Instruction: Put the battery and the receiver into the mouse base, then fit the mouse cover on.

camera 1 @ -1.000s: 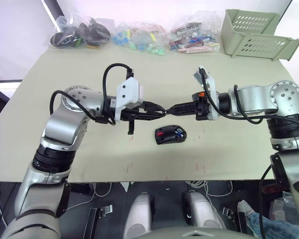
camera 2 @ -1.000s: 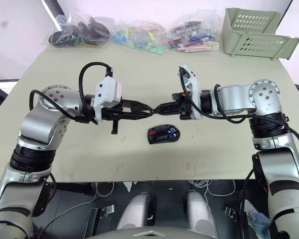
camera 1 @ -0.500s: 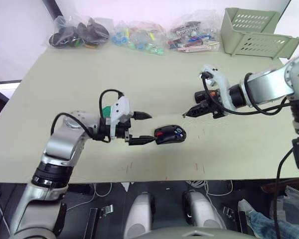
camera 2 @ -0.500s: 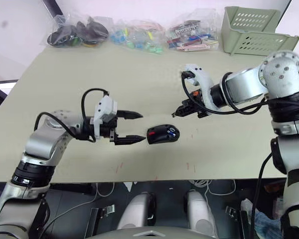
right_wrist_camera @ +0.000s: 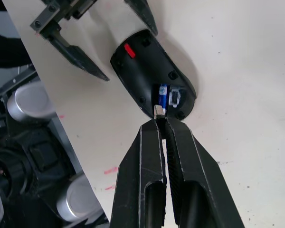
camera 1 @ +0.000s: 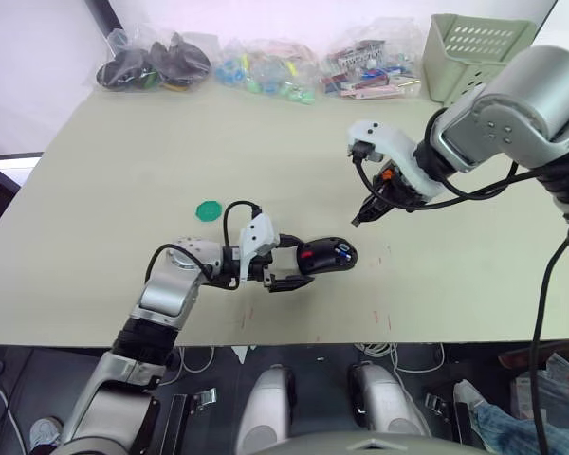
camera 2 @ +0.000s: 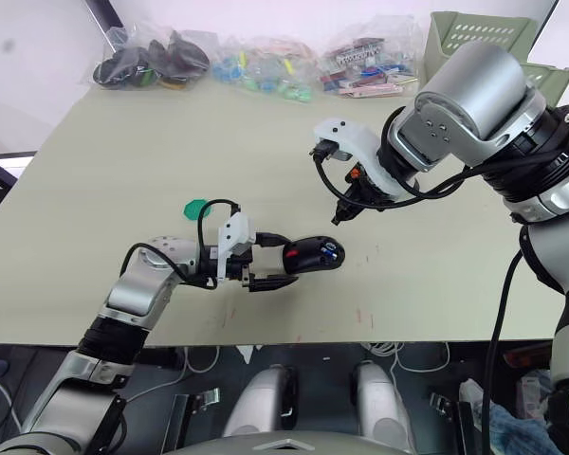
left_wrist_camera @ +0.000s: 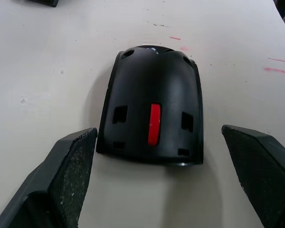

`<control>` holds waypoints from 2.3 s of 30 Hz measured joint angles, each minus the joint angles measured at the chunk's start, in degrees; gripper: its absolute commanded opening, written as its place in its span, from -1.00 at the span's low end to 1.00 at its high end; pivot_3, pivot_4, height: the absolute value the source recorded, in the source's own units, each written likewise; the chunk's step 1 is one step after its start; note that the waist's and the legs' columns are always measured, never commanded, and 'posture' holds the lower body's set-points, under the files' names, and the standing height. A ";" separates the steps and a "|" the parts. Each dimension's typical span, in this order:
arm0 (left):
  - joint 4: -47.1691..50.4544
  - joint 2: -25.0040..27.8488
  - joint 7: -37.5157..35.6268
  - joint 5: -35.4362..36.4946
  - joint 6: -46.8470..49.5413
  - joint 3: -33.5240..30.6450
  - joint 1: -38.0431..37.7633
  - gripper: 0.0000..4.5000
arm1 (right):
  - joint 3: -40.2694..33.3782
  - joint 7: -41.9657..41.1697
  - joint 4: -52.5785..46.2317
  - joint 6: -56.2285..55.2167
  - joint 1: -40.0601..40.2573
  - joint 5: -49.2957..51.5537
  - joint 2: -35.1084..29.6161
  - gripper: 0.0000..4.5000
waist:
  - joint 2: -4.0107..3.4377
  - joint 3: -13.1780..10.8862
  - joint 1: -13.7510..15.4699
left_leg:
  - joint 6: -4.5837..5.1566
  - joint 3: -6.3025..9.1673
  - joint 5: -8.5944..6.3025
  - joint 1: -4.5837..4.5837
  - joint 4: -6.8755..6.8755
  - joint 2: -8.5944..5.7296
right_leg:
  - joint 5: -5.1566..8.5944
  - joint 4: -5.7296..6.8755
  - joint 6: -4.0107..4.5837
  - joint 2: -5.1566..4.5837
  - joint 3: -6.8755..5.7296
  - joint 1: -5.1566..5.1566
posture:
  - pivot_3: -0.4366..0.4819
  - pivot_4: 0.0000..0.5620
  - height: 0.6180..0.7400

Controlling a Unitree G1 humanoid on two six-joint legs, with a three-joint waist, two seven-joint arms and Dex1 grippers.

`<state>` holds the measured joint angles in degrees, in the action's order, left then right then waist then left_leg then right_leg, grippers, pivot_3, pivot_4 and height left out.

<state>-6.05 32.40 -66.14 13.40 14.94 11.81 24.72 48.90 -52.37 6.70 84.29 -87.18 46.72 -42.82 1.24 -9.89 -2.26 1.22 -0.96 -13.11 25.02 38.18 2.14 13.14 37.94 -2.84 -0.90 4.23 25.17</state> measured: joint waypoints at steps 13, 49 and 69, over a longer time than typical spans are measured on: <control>-2.68 -2.60 -1.05 -2.93 -1.34 2.39 4.59 1.00 | 3.04 -11.58 2.97 -2.22 0.01 -11.90 3.45 -1.00 | 0.00 0.00 0.01 | 0.00 0.00 0.00 0.01 0.07 -0.04 | -0.01 0.05 0.00 0.01 -0.01 -0.01 | -0.05 -0.47 1.00; -4.63 -6.66 1.60 -6.43 -2.12 4.44 6.33 0.34 | 1.60 -12.48 3.59 0.93 2.39 -17.80 10.40 -1.00 | 0.00 0.00 -0.03 | -0.01 0.05 0.00 0.00 0.15 -0.05 | -0.02 0.16 0.00 0.03 -0.03 -0.01 | -0.05 -0.47 1.00; -4.12 -6.67 1.63 -6.45 -2.32 4.45 5.87 0.34 | 3.12 -11.18 12.54 -2.71 3.34 -23.94 15.18 -1.00 | 0.00 0.00 -0.06 | -0.01 0.05 0.01 0.00 0.14 -0.06 | -0.02 0.18 0.00 0.03 -0.03 -0.01 | -0.05 -0.47 1.00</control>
<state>-10.17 25.73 -64.51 6.95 12.62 16.26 30.59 52.02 -63.54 19.24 81.59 -83.83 22.78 -27.64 1.24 -9.89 -2.32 1.21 -0.91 -13.10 25.02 38.33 2.08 13.12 38.12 -2.84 -0.87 4.20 25.16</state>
